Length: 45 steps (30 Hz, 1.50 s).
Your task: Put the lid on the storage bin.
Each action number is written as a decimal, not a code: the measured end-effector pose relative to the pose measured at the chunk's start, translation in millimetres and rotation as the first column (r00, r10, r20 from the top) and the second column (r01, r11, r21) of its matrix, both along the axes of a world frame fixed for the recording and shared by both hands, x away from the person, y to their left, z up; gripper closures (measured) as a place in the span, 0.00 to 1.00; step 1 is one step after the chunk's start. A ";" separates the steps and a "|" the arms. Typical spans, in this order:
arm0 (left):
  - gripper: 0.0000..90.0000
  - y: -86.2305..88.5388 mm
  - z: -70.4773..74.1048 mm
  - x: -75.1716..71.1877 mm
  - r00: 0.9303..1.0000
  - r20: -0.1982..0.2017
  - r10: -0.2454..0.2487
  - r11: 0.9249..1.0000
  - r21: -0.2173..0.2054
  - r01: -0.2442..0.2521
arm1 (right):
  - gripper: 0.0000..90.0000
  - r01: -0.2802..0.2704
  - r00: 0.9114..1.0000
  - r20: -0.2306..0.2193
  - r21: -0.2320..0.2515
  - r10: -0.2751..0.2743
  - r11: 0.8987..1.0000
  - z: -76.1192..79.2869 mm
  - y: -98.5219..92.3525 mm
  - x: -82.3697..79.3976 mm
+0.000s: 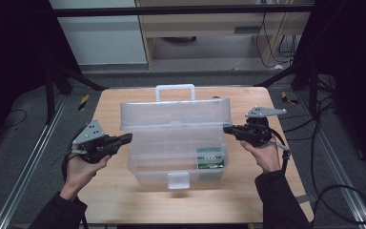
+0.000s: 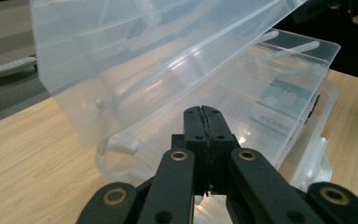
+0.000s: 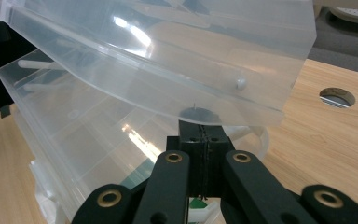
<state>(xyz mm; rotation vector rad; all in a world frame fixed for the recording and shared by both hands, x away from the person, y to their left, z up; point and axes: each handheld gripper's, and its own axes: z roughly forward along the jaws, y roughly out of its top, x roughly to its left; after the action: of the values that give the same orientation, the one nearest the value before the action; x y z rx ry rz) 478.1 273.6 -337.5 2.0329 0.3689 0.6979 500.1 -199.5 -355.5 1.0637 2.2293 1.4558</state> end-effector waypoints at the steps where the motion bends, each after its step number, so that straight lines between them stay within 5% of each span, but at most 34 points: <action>1: 0.99 1.0 -0.2 -0.2 1.000 0.000 0.005 1.000 0.004 -0.005 | 1.00 0.000 1.000 -0.002 -0.002 0.000 1.000 0.0 0.2 -0.3; 12: 0.99 10.6 -2.3 0.2 1.000 -0.014 0.023 1.000 0.003 -0.023 | 1.00 -0.011 1.000 -0.004 -0.017 0.011 1.000 -4.1 -1.6 -6.8; 27: 0.99 13.9 -27.4 -14.4 1.000 -0.024 0.016 0.999 0.036 -0.015 | 1.00 0.006 1.000 0.009 -0.058 -0.005 0.998 -20.9 -7.3 -30.8; 33: 0.99 19.5 -38.1 -20.0 0.999 -0.040 0.029 1.000 0.012 -0.029 | 1.00 0.009 1.000 0.014 -0.078 -0.008 0.997 -27.5 -6.8 -39.8; 45: 0.99 20.1 -49.4 -23.1 0.998 -0.050 0.036 0.997 0.065 -0.032 | 1.00 0.011 1.000 0.015 -0.113 -0.009 0.994 -39.1 -8.4 -52.0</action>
<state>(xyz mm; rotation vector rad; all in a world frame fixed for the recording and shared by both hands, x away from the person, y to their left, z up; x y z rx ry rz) 455.0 293.7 -386.9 2.1129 0.4169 0.6870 448.1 -207.9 -394.6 1.0232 2.2636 1.3115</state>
